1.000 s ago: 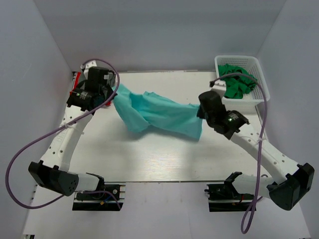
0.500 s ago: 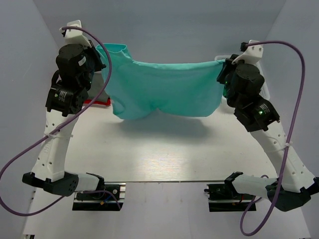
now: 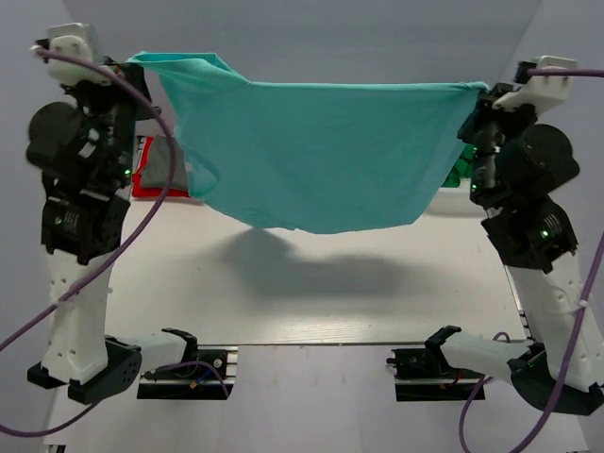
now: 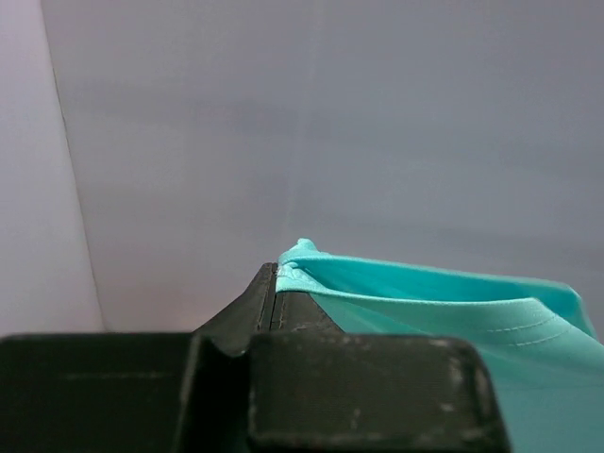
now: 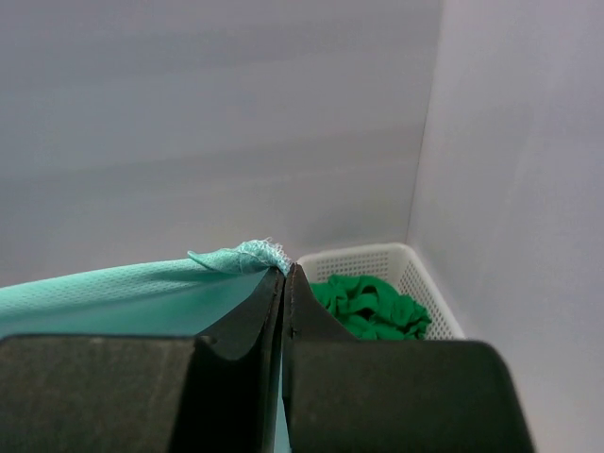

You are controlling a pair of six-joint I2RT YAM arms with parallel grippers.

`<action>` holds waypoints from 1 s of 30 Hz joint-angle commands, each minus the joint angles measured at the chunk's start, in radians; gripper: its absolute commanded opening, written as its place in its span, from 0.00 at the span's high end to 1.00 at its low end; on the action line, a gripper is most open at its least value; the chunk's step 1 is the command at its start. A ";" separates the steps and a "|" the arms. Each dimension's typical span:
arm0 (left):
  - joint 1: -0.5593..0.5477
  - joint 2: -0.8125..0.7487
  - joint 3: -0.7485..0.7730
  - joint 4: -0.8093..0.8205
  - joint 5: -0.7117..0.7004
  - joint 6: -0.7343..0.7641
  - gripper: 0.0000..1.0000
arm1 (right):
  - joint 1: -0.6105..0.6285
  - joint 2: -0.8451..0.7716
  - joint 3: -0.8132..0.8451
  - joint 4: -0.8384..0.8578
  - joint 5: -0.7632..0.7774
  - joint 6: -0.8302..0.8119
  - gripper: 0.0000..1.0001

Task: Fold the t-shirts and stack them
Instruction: Flatten out the tshirt

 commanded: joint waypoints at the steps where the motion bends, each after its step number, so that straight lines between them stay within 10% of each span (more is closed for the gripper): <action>1: -0.001 -0.066 0.085 0.080 0.013 0.053 1.00 | -0.003 -0.089 0.047 0.053 0.018 -0.063 1.00; 16: 0.008 -0.194 0.155 0.070 0.321 0.013 1.00 | -0.003 -0.249 0.066 -0.111 -0.425 0.014 1.00; 30: 0.018 -0.324 -0.059 0.063 0.383 -0.082 1.00 | -0.003 -0.402 -0.195 -0.032 -0.481 0.097 1.00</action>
